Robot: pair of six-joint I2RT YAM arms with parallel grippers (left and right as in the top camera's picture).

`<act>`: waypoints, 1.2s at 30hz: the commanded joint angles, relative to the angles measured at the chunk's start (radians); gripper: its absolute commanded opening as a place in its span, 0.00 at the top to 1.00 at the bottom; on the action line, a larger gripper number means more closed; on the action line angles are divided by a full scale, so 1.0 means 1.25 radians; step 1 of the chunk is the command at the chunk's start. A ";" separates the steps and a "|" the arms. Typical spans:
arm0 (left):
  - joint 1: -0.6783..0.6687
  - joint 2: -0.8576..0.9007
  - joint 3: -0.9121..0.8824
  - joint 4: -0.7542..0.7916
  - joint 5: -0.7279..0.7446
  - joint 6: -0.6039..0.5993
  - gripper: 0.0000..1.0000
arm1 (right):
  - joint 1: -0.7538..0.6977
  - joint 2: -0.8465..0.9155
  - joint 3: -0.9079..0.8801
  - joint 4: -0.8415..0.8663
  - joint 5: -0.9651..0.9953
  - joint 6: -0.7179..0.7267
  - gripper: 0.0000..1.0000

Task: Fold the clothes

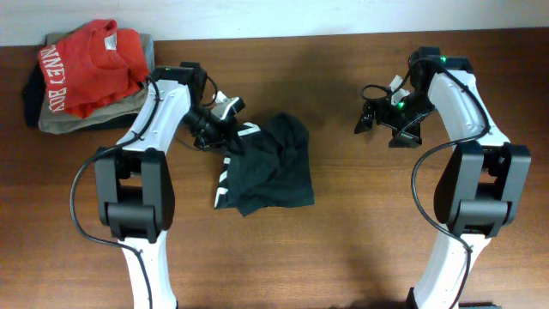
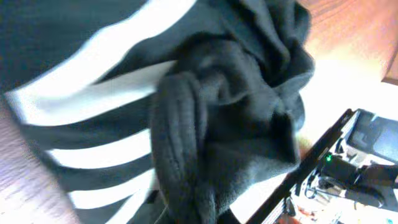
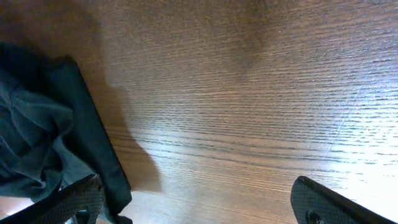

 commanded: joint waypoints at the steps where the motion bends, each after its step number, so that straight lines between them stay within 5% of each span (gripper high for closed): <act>1: -0.096 -0.028 -0.011 -0.002 0.042 0.009 0.99 | 0.004 0.000 0.011 0.003 -0.005 -0.003 0.01; 8: -0.267 -0.029 -0.011 -0.043 0.048 -0.012 0.80 | 0.004 0.000 0.011 0.014 -0.005 -0.003 0.01; 9: -0.274 -0.029 -0.011 -0.059 0.048 0.004 0.65 | 0.003 0.000 0.011 0.016 -0.005 -0.003 0.01; 11: -0.267 -0.030 -0.001 -0.097 0.044 0.035 0.20 | 0.003 0.000 0.011 0.021 -0.013 -0.002 0.01; 13: -0.233 -0.033 0.039 -0.134 0.029 0.041 0.01 | 0.003 0.000 0.011 0.027 -0.050 0.000 0.01; 16: -0.154 -0.044 0.153 -0.157 0.024 0.042 0.01 | 0.004 0.000 0.014 0.030 -0.063 -0.001 0.01; 21: 0.040 -0.045 0.190 -0.021 -0.204 -0.246 0.01 | 0.064 0.000 0.045 0.032 -0.081 -0.040 0.00; 30: 0.135 -0.042 -0.075 0.132 -0.220 -0.246 0.01 | 0.437 0.001 0.060 0.197 0.226 0.051 0.03; 36: 0.135 -0.042 -0.141 0.177 -0.220 -0.246 0.01 | 0.470 0.039 0.060 0.240 0.284 0.091 0.18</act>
